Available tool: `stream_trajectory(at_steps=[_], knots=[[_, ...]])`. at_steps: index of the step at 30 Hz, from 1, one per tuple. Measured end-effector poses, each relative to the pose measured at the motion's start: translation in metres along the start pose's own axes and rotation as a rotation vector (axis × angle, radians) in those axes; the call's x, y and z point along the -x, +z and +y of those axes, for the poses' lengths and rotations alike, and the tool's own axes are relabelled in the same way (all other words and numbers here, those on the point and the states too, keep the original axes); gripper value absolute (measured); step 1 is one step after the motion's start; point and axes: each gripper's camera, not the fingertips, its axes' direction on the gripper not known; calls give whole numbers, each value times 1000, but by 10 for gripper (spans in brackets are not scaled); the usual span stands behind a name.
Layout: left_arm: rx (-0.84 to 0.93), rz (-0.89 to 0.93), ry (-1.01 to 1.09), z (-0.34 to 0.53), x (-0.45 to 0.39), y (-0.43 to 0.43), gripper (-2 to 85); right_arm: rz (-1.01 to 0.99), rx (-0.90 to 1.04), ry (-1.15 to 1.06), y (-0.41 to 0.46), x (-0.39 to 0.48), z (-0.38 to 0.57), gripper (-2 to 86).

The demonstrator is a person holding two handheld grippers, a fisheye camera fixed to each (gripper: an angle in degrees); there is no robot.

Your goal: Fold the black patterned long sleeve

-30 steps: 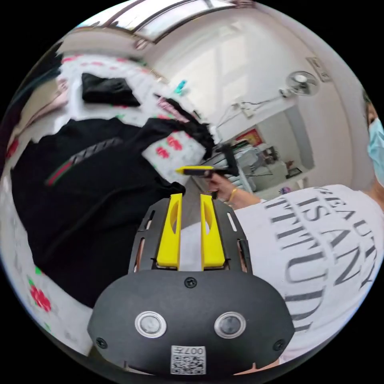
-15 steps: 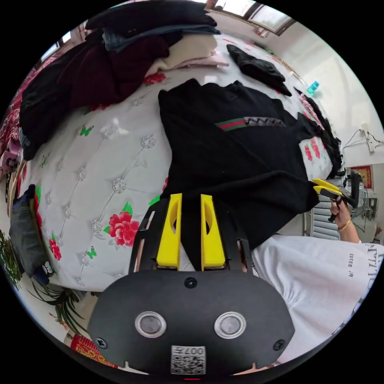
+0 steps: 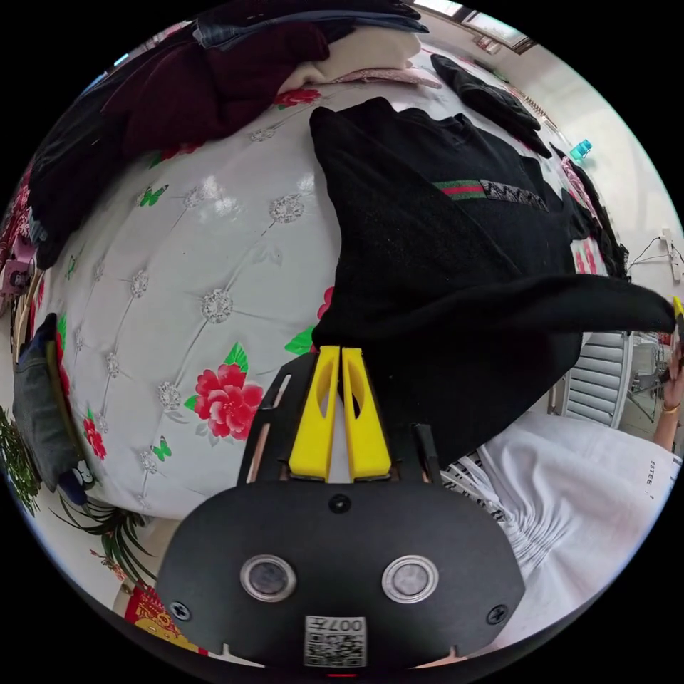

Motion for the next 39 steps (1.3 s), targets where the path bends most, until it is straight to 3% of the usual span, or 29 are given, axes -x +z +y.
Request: stream_trajectory(at_steps=[2,4,11,15,22,27,30,35,37,39], knots=[[-11,4,-6,-1,5,6,-10,-4,-60,-54,-34,7,1,-2],[-27,6,0,-1,12,12,-10,-36,-3,-64,-29,5,12,-2],[-39,43,-5,-4,41,26,-10,-203,581,225,143,-37,149,-2],[-39,73,-42,-5,62,32,-9,-241,583,281,154,-42,163,-3],[-54,57,-54,15,91,14,-10,-302,685,93,132,-42,139,-3],[-191,65,-43,28,107,-29,-10,-284,508,118,94,-70,102,-2],[-191,51,-7,1,104,-28,-10,-256,470,137,102,-91,88,-1],[-196,47,99,-64,77,-17,-10,-216,575,175,163,-116,78,-1],[-171,-21,116,-87,73,-5,-9,-210,667,167,179,-120,80,-1],[-26,-179,98,-112,82,35,-9,-236,670,173,176,-130,79,-1]])
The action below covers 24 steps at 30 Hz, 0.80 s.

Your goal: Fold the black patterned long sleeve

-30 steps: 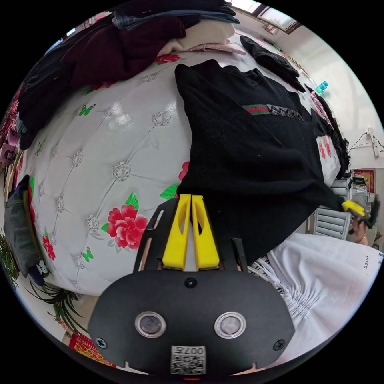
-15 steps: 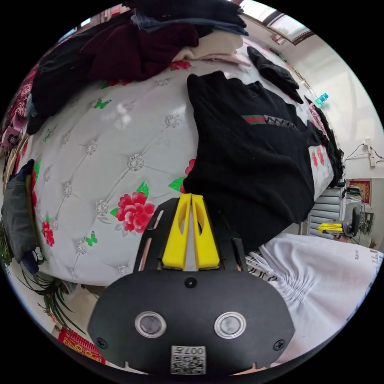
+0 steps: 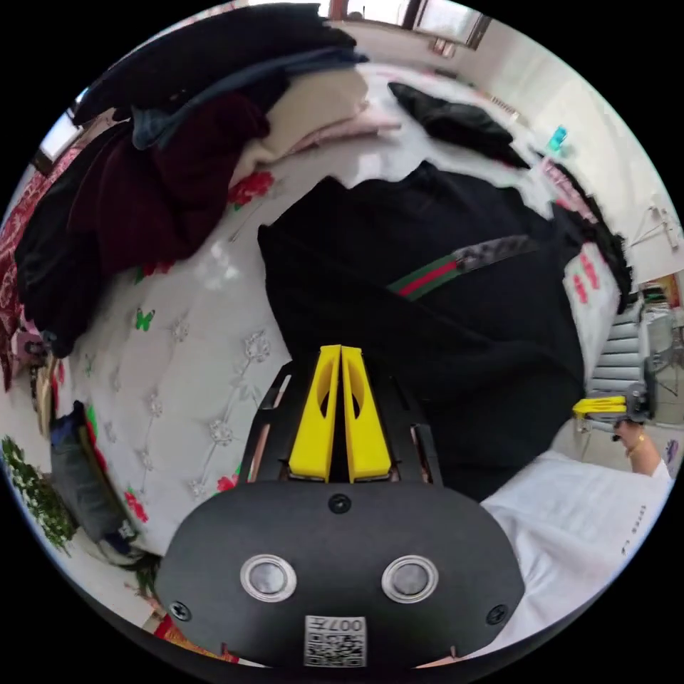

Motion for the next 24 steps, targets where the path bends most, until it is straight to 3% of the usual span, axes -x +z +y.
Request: stream_trajectory(at_steps=[1,3,6,9,14,17,24], knots=[[-65,11,4,1,10,-2,-9,-36,32,16,-3,-9,0,-1],[-33,111,-115,-3,39,-2,-10,-52,43,48,-13,-25,3,0],[8,265,-296,0,81,-8,-10,-27,-89,111,-59,-59,16,7],[-84,255,-349,24,96,-32,-9,-31,-297,250,-123,-125,30,23],[-217,250,-467,94,104,-76,-9,-207,-800,600,-227,-287,79,48],[-168,301,-569,141,96,-72,-9,-259,-943,749,-250,-367,90,56],[-5,297,-743,226,66,-74,-9,-358,-1032,1020,-232,-487,89,67]])
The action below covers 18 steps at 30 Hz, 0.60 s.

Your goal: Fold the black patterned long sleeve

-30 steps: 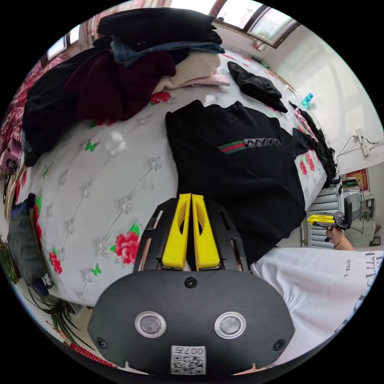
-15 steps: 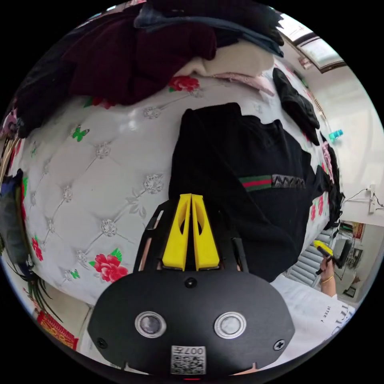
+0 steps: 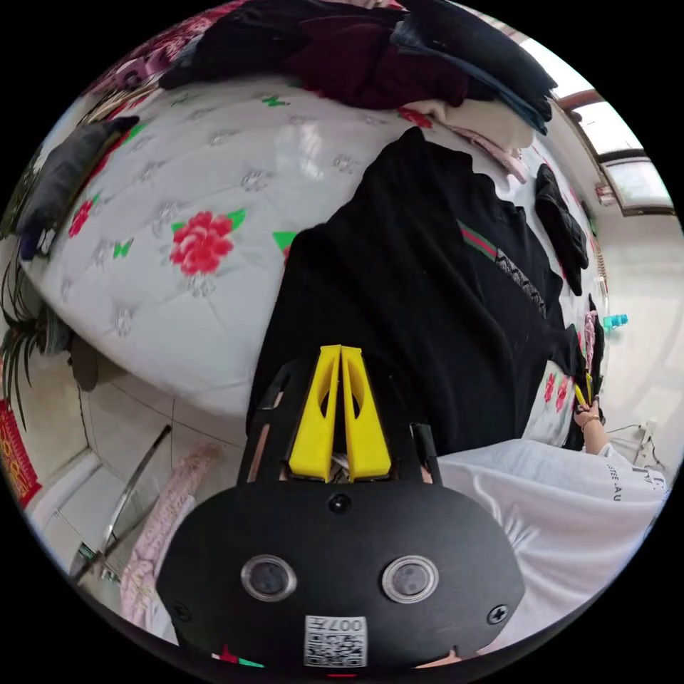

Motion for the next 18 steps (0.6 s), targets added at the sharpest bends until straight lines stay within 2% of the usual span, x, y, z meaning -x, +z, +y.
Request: stream_trajectory(at_steps=[5,7,12,14,18], knots=[[-17,26,-73,21,17,-21,-9,-167,-41,72,2,-11,-21,13],[-49,49,-82,27,21,-35,-9,-290,-57,4,-8,14,-23,5],[-66,10,1,38,23,-52,-10,-481,76,-509,-39,176,21,-1],[-75,14,28,47,27,-58,-10,-652,164,-782,-64,260,90,-2],[-132,91,46,74,47,-78,-10,-790,297,-1170,-101,356,243,-2]])
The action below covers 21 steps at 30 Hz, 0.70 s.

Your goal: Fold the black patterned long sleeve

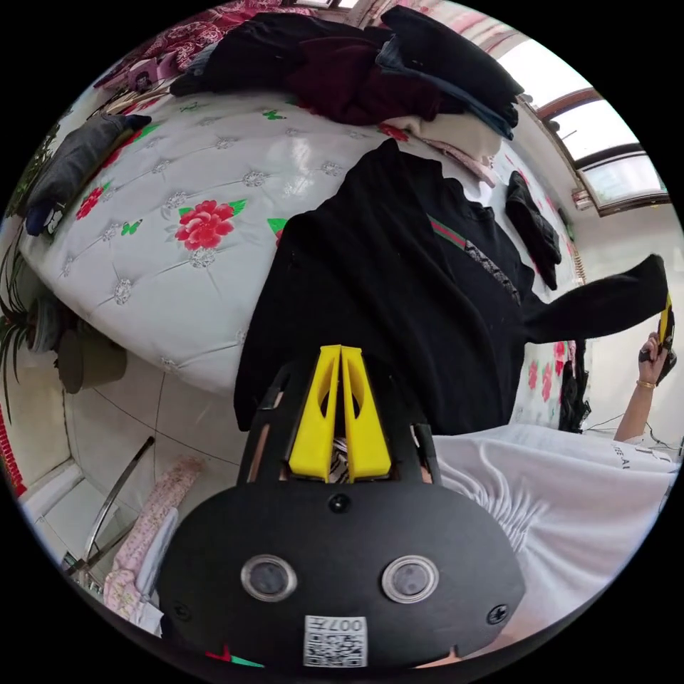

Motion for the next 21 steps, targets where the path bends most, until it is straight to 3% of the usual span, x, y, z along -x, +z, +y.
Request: stream_trajectory(at_steps=[4,8,14,21], knots=[[-46,87,28,21,18,-24,-10,-144,216,-287,137,171,42,-2],[-74,155,43,43,49,-47,-10,-285,433,-321,281,280,161,-2],[-68,208,6,81,108,-62,-10,-377,865,-167,441,323,327,-2],[-28,272,21,114,163,-73,-10,-359,895,-233,483,368,371,1]])
